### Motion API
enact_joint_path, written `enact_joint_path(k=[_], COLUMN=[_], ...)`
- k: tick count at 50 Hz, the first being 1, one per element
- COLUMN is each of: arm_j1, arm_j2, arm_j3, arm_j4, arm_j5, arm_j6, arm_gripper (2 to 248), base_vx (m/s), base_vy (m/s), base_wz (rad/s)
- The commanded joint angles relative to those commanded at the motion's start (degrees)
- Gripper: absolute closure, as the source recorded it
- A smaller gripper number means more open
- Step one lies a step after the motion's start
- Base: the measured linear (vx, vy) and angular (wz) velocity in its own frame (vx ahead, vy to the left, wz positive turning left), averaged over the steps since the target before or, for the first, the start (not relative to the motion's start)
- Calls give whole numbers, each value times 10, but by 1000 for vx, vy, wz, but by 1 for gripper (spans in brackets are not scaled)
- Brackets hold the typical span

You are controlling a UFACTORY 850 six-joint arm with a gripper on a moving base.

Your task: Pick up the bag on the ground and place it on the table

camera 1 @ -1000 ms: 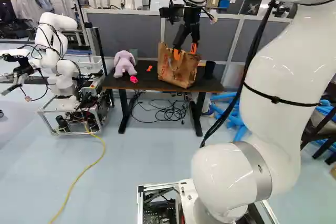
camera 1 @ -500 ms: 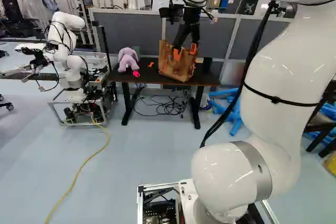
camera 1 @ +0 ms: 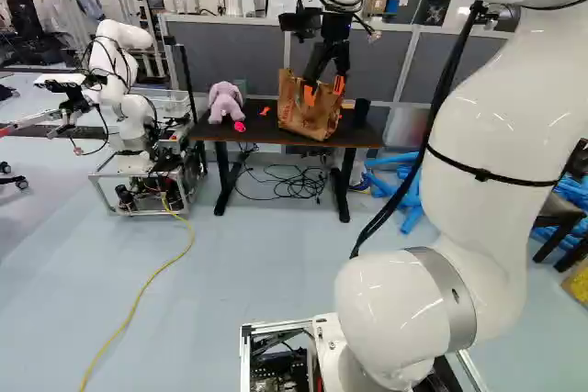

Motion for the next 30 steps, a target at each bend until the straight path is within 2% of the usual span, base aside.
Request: enact_joint_path(k=[30], arm_j1=[0], arm_j2=[6], arm_j3=[20], arm_j4=[0], arm_j5=[32], arm_j6=[11], arm_gripper=[3], base_vx=[0], base_vy=[0], base_wz=[0])
